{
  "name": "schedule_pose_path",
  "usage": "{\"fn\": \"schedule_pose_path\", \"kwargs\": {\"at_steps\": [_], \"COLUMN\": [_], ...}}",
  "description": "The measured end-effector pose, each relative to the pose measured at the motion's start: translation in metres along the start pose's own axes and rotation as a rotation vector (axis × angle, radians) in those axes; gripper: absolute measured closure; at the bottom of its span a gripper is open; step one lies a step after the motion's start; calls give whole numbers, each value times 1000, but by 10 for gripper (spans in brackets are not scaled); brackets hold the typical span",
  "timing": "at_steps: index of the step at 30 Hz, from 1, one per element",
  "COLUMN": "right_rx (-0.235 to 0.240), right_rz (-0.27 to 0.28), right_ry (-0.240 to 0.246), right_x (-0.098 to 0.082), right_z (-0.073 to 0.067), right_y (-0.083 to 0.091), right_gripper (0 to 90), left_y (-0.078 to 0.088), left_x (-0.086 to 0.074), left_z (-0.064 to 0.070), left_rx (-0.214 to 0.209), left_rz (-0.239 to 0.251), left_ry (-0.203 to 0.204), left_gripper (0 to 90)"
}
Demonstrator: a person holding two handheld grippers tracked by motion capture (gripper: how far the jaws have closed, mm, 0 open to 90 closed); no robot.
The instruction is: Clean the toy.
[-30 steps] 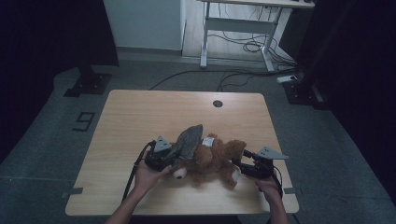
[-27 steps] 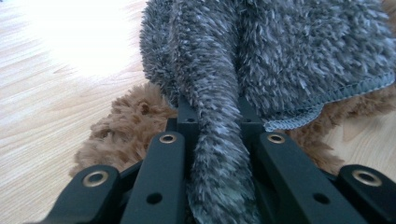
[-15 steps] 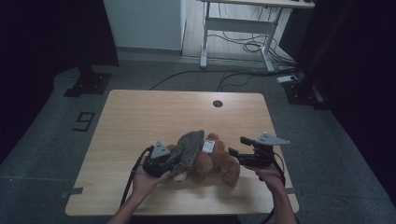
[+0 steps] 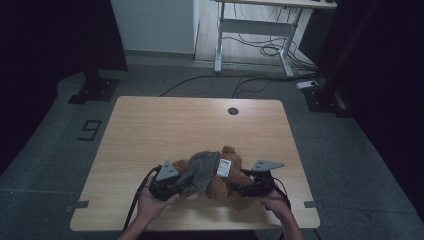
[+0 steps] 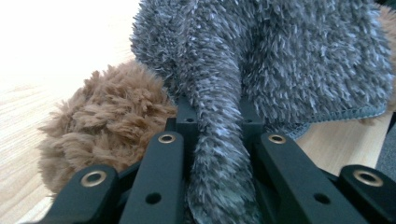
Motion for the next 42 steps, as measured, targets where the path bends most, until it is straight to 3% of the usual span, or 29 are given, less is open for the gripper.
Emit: {"fn": "schedule_pose_path", "kwargs": {"at_steps": [4, 8, 14, 20, 26, 28, 31, 37, 42], "right_rx": [3, -14, -116, -192, -259, -260, -248, -171, -168], "right_rz": [2, 17, 58, 74, 94, 102, 113, 124, 111], "right_ry": [11, 24, 12, -25, -71, -87, -90, -64, -61], "right_x": [-8, -11, -6, 7, 17, 18, 15, 1, -2], "right_z": [-3, -2, 9, 32, 54, 56, 53, 42, 39], "right_y": [-8, -10, -16, -23, -27, -27, -25, -18, -17], "right_gripper": [460, 525, 573, 595, 598, 596, 588, 556, 557], "left_y": [3, 3, -8, -24, -47, -49, -46, -31, -27], "left_x": [-3, -5, 4, 18, 39, 43, 43, 45, 67], "left_z": [5, 9, 5, -2, -22, -25, -27, -22, -9], "left_rx": [-11, -1, 4, 76, 142, 139, 102, 53, 55], "left_rz": [1, 14, 23, 24, 5, 1, -7, -4, 14], "left_ry": [2, -9, 3, -47, -68, -56, -25, 9, -20], "left_gripper": [770, 769, 770, 771, 771, 770, 769, 766, 765]}}
Point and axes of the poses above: each handheld gripper's, and its own axes: y roughly backward along the jaws, x roughly out of its top, z roughly to its right, the point moved 7 cm from there along -y, roughly forward along the jaws, and after that the axes turned 4 degrees about -z, right-handed, at the moved point
